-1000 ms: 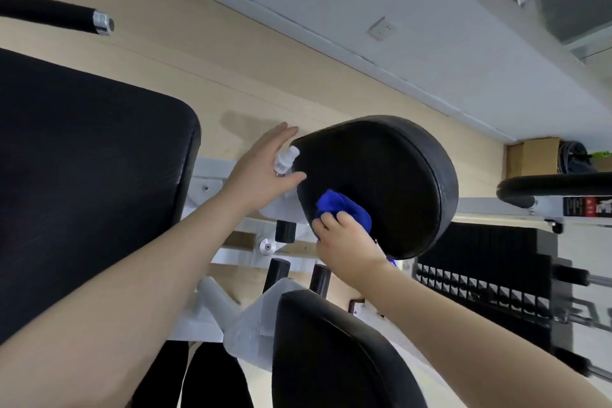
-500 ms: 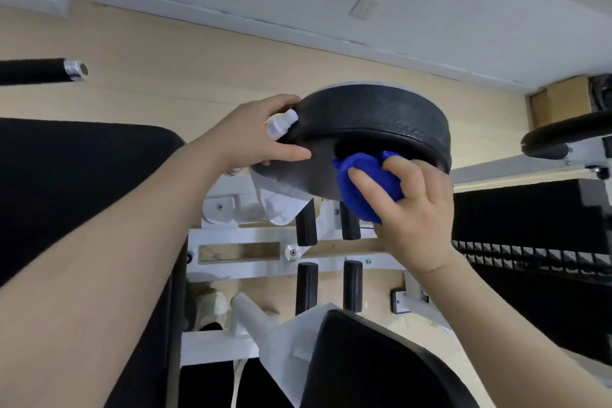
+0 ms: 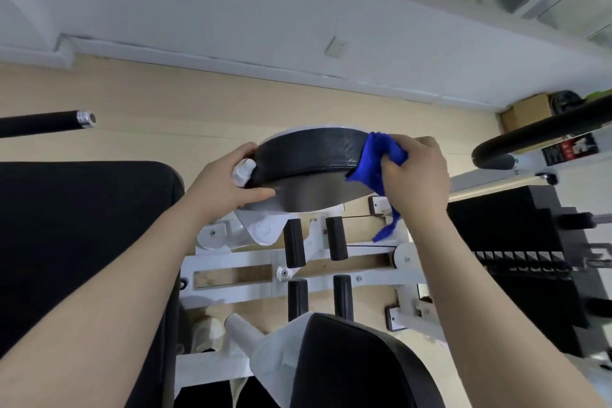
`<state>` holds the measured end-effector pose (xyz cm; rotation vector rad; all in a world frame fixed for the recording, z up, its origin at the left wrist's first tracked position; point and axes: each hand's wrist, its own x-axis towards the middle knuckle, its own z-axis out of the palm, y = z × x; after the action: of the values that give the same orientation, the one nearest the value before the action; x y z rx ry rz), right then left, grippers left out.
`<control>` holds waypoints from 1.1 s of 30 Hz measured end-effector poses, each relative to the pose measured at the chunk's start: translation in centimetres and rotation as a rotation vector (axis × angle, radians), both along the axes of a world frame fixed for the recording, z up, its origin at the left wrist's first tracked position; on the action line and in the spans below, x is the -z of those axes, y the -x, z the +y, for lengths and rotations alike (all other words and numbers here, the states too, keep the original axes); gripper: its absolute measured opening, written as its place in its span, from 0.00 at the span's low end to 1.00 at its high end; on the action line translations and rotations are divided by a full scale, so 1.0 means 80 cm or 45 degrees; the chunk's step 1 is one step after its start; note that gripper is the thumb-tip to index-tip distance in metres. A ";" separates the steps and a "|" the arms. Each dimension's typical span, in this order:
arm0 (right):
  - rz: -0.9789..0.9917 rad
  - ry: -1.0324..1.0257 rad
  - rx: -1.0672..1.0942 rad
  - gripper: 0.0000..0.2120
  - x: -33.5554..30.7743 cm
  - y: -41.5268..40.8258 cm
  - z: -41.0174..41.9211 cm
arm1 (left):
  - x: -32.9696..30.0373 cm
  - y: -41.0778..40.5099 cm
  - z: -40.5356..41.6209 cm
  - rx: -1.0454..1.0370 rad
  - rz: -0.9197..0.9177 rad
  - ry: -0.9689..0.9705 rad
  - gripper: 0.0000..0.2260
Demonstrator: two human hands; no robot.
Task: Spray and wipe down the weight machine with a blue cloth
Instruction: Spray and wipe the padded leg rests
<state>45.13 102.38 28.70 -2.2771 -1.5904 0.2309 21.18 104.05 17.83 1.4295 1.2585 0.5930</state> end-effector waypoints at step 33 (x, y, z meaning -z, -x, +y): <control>2.108 0.358 1.172 0.18 0.207 0.071 -0.015 | 0.002 -0.013 -0.044 -0.273 -0.047 -0.090 0.22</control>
<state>39.43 101.20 12.12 -1.6115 0.3174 1.5282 22.19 100.51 17.65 1.3438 1.3836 0.8122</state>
